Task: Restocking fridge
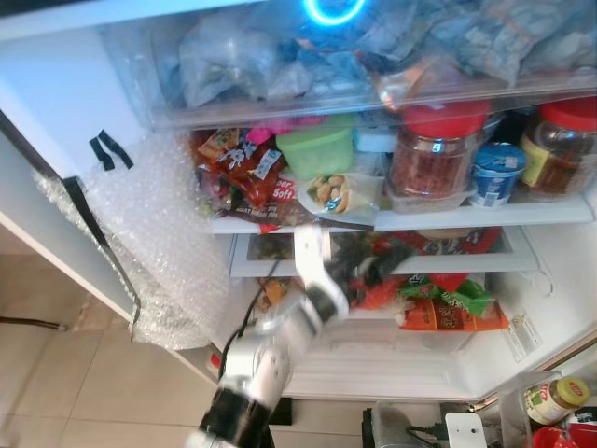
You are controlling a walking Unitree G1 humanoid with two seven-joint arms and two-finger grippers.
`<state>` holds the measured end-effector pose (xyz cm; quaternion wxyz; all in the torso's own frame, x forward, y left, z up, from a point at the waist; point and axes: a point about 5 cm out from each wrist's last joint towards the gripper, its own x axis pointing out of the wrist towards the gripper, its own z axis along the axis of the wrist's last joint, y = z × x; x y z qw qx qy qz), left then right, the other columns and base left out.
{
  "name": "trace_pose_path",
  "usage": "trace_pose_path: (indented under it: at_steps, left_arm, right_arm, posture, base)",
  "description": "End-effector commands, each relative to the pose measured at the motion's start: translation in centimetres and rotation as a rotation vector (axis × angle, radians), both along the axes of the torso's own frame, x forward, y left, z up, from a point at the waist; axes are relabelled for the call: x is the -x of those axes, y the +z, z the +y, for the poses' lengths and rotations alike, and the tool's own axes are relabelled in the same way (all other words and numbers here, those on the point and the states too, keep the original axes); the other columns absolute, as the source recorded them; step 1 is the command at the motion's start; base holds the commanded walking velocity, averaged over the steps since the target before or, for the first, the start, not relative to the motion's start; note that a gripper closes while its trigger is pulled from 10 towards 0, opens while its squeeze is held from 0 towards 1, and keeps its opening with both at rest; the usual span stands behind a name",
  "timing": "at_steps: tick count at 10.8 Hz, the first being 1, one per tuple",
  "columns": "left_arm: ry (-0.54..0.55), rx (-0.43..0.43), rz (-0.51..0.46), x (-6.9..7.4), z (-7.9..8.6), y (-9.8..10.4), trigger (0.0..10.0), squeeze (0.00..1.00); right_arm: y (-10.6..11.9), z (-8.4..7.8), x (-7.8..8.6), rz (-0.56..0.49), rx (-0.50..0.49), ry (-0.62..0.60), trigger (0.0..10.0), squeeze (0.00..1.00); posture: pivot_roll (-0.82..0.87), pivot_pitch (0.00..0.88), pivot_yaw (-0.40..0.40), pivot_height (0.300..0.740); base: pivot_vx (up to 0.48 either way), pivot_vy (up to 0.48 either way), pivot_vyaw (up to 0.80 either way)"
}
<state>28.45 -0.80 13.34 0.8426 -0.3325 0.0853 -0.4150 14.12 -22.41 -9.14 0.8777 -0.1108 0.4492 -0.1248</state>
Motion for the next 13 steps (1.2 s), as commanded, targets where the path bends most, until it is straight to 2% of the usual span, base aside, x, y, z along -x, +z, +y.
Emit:
trace_pose_path:
  at_steps: [1,2,4,7,8,9,10,11,12,13]
  left_arm:
    - [-0.038,0.033,0.026,1.8,-1.2,-0.8,10.0,0.0]
    - [-0.046,-0.014,-0.004,1.9,-0.8,-0.9,10.0,0.0]
    - [-0.076,-0.231,-0.151,2.4,1.2,-1.2,10.0,0.0]
    - [-0.081,-0.458,-0.174,3.9,7.2,-2.0,10.0,0.0]
    - [-0.033,-0.541,-0.165,3.8,9.3,-2.7,10.0,0.0]
    - [0.154,-0.647,-0.022,2.4,12.5,-4.6,10.0,0.0]
    - [0.263,-0.691,0.076,1.7,14.4,-6.5,10.0,0.0]
    - [0.454,-0.813,0.253,1.3,17.7,-9.9,10.0,0.0]
    - [0.434,-0.907,0.423,3.0,19.2,-14.5,10.0,0.0]
    - [0.403,-0.934,0.462,3.7,19.1,-15.7,10.0,0.0]
  right_arm:
    - [-0.6,2.7,0.1,0.019,-0.075,0.041,10.0,0.0]
    - [-0.6,2.6,0.1,0.019,-0.075,0.039,10.0,0.0]
    - [-0.6,2.6,0.1,0.019,-0.076,0.038,10.0,0.0]
    - [-0.6,2.6,0.1,0.02,-0.078,0.033,10.0,0.0]
    - [-0.6,2.6,0.2,0.022,-0.078,0.035,10.0,0.0]
    - [-0.6,2.6,0.1,0.023,-0.079,0.036,10.0,0.0]
    - [-0.6,2.6,0.0,0.024,-0.079,0.038,10.0,0.0]
    - [-0.5,2.6,-0.1,0.027,-0.08,0.042,10.0,0.0]
    - [-0.5,2.5,-0.2,0.036,-0.079,0.054,10.0,0.0]
    - [-0.5,2.5,-0.2,0.039,-0.079,0.055,10.0,0.0]
  posture:
    - [-0.21,0.075,0.157,0.66]
    - [-0.21,0.076,0.156,0.66]
    - [-0.2,0.077,0.157,0.66]
    - [-0.18,0.073,0.166,0.66]
    - [-0.18,0.073,0.166,0.66]
    - [-0.18,0.068,0.168,0.66]
    - [-0.17,0.061,0.161,0.66]
    - [-0.17,0.056,0.153,0.66]
    - [-0.16,0.048,0.144,0.66]
    - [-0.16,0.045,0.142,0.66]
  base:
    - [0.0,0.0,0.0]
    - [0.0,0.0,0.0]
    - [0.0,0.0,0.0]
    - [0.0,0.0,0.0]
    - [0.0,0.0,0.0]
    - [0.0,0.0,0.0]
    - [0.0,0.0,0.0]
    - [0.0,0.0,0.0]
    - [0.0,0.0,0.0]
    - [0.0,0.0,0.0]
